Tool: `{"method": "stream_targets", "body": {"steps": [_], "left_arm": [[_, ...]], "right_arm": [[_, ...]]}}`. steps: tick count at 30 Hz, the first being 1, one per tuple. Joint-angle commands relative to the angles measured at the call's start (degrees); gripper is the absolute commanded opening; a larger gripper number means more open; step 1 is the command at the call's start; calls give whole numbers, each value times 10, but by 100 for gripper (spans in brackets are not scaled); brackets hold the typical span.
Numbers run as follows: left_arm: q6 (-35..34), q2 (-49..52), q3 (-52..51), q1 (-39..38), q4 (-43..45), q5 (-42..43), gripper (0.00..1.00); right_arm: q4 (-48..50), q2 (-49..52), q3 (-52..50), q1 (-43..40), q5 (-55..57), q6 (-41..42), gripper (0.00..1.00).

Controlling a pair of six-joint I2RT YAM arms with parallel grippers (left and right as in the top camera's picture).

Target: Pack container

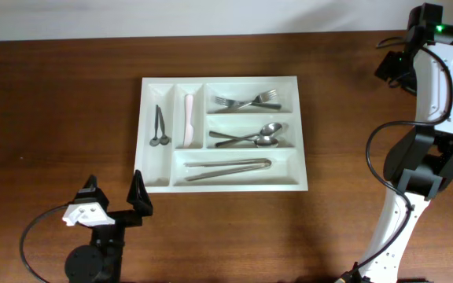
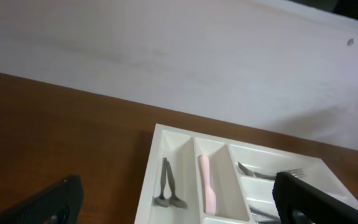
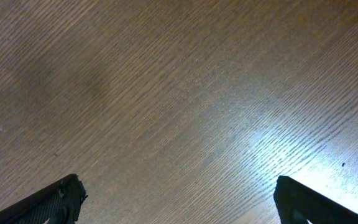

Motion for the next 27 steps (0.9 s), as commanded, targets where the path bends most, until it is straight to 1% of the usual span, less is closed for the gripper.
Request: {"method": "stream_targets", "body": {"steps": [1, 5, 9, 13, 16, 18, 27], "left_arm": [[15, -24, -27, -2, -4, 22, 99], [23, -49, -51, -1, -14, 23, 99], [23, -49, -59, 17, -31, 33, 99], [23, -49, -61, 41, -83, 43, 99], [26, -49, -61, 41, -124, 43, 99], [40, -49, -61, 41, -123, 43, 99], [40, -48, -61, 41, -123, 35, 99]], "right_arm": [[0, -30, 11, 1, 1, 0, 99], [0, -30, 11, 1, 1, 0, 99], [0, -30, 11, 1, 1, 0, 99], [0, -30, 11, 1, 1, 0, 99], [0, -30, 11, 1, 1, 0, 99], [0, -30, 11, 1, 1, 0, 99], [0, -30, 11, 1, 1, 0, 99]]}}
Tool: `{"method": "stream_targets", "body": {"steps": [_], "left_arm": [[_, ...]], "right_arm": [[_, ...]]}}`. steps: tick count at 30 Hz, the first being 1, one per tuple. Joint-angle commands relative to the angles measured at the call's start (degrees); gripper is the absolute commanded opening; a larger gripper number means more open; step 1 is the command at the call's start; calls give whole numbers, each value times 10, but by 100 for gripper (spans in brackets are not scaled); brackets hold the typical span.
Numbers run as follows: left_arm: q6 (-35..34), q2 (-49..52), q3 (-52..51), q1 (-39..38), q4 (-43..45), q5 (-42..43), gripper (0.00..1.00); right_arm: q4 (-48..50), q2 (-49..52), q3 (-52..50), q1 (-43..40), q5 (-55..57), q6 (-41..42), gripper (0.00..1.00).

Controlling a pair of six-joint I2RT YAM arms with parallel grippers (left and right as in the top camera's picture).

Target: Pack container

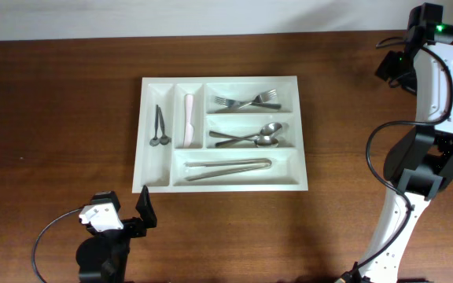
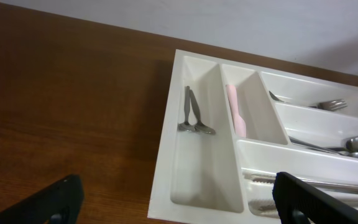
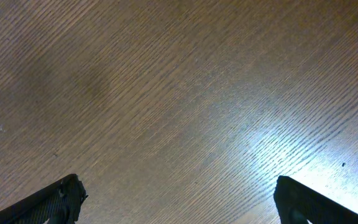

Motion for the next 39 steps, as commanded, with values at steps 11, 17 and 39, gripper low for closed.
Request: {"method": "stream_targets", "body": {"steps": [11, 17, 39], "left_arm": [[10, -5, -3, 2, 1, 1, 99], [10, -5, -3, 2, 1, 1, 99], [10, -5, -3, 2, 1, 1, 99]], "right_arm": [[0, -30, 11, 1, 1, 0, 99], [0, -30, 11, 1, 1, 0, 99], [0, -315, -21, 163, 1, 0, 99]]}}
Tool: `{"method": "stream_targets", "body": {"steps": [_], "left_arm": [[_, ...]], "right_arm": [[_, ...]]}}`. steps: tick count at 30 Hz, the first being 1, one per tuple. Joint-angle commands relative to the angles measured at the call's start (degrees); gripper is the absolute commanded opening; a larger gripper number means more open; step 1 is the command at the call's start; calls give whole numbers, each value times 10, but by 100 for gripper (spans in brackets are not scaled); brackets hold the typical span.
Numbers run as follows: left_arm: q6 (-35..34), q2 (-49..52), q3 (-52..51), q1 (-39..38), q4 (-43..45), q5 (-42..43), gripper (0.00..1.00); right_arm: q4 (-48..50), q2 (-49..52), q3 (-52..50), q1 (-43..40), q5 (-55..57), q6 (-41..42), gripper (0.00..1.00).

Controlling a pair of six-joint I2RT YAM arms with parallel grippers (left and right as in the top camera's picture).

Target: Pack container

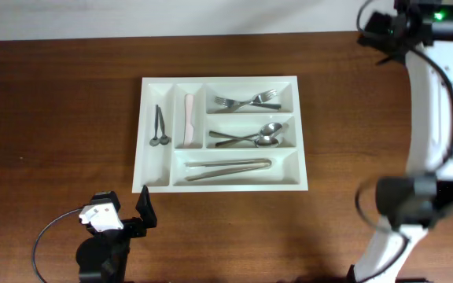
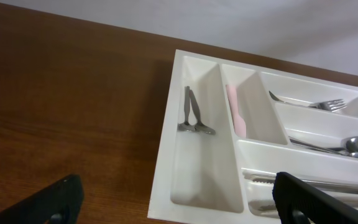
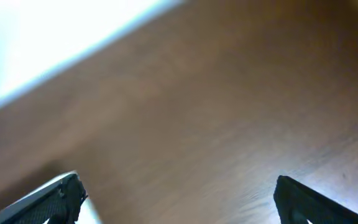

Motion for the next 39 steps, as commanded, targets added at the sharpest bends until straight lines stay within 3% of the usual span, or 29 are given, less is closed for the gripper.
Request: {"method": "stream_targets", "body": {"steps": [1, 4, 12, 18, 25, 30, 39], "left_arm": [[10, -5, -3, 2, 1, 1, 99], [10, -5, -3, 2, 1, 1, 99], [10, -5, -3, 2, 1, 1, 99], [10, -5, -3, 2, 1, 0, 99], [10, -5, -3, 2, 1, 1, 99], [10, -5, -3, 2, 1, 1, 99], [10, -5, -3, 2, 1, 1, 99]], "right_arm": [[-1, -117, -31, 45, 2, 0, 99], [29, -207, -120, 78, 1, 0, 99], [379, -562, -634, 92, -14, 4, 99], [518, -732, -879, 69, -50, 4, 99], [609, -835, -1027, 5, -121, 1, 99], [676, -930, -1138, 7, -113, -37, 99], [685, -1023, -1240, 49, -73, -39, 99]]}}
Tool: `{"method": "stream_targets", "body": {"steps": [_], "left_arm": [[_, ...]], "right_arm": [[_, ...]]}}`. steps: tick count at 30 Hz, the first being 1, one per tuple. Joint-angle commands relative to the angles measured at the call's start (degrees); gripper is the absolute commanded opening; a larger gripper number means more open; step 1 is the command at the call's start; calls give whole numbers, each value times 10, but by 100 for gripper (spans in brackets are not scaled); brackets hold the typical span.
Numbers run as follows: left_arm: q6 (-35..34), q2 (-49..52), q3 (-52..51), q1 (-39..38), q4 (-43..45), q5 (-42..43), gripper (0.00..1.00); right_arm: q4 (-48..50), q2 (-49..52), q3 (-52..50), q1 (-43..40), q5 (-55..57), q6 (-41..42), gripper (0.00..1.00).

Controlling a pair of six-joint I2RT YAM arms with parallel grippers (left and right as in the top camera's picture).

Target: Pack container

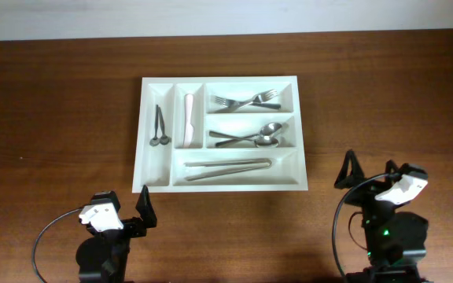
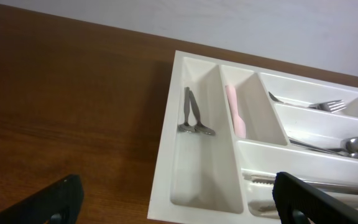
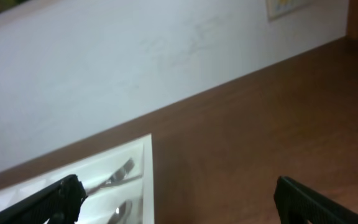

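A white cutlery tray (image 1: 219, 79) lies at the middle of the brown table. It holds two small spoons (image 1: 160, 130), a pink knife (image 1: 188, 120), forks (image 1: 246, 101), large spoons (image 1: 250, 138) and tongs (image 1: 228, 167), each kind in its own compartment. My left gripper (image 1: 124, 211) sits low at the front left, open and empty, facing the tray's left wall (image 2: 163, 143). At the front right, my right gripper (image 1: 370, 177) is open and empty too. It looks toward the tray's right corner (image 3: 146, 163).
A pale wall (image 3: 135, 56) runs behind the table's far edge. Black cables (image 1: 42, 236) loop beside both arm bases at the front edge. Bare wood (image 1: 61, 118) lies left and right of the tray.
The right arm, which stood raised at the back right, is now folded low at the front right with its gripper facing the tray. The left arm has not moved.
At first the left gripper was open at the front left, looking at the wall, and the right arm stood tall at the far right. The left arm then sat lower, facing the tray. The right arm later reached higher, and now rests low.
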Motion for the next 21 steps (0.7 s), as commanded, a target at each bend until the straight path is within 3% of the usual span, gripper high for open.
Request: {"method": "stream_targets", "body": {"steps": [1, 21], "left_arm": [[9, -4, -2, 2, 0, 1, 99], [9, -4, -2, 2, 0, 1, 99]], "right_arm": [[3, -39, -31, 17, 23, -8, 99], [-17, -164, -143, 18, -10, -33, 99]]}}
